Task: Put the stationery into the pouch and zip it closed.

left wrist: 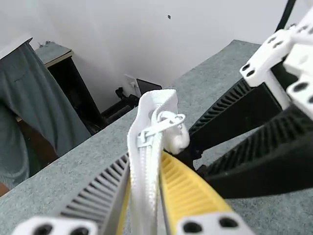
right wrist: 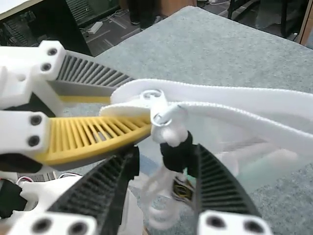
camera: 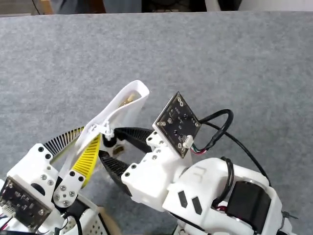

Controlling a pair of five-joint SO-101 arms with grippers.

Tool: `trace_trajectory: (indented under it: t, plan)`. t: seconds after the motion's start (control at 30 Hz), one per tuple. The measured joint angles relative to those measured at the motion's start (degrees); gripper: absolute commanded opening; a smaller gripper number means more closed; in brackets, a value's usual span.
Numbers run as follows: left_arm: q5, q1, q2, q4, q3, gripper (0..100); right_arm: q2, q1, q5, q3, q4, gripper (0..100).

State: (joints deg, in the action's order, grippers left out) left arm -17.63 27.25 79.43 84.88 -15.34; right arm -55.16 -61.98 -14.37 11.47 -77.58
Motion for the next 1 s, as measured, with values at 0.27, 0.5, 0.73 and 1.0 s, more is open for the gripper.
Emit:
trace_trajectory:
  t: [0.27, 0.5, 0.73, 1.0]
  plan:
    - [0.0, 0.0, 0.1, 0.0, 0.1, 3, 0.0, 2.7, 0.0, 0.0, 2.5, 10.9]
    - [0.5, 0.0, 0.1, 0.0, 0.0, 3, -0.5, 4.7, 0.0, 1.1, 3.3, 10.9]
    - [3.1, 0.0, 0.0, 0.0, 0.0, 3, -0.6, 4.7, 0.0, 4.1, 3.6, 10.9]
    - [3.1, 0.0, 0.0, 0.0, 0.0, 3, -0.6, 5.0, 0.0, 4.5, 3.8, 10.6]
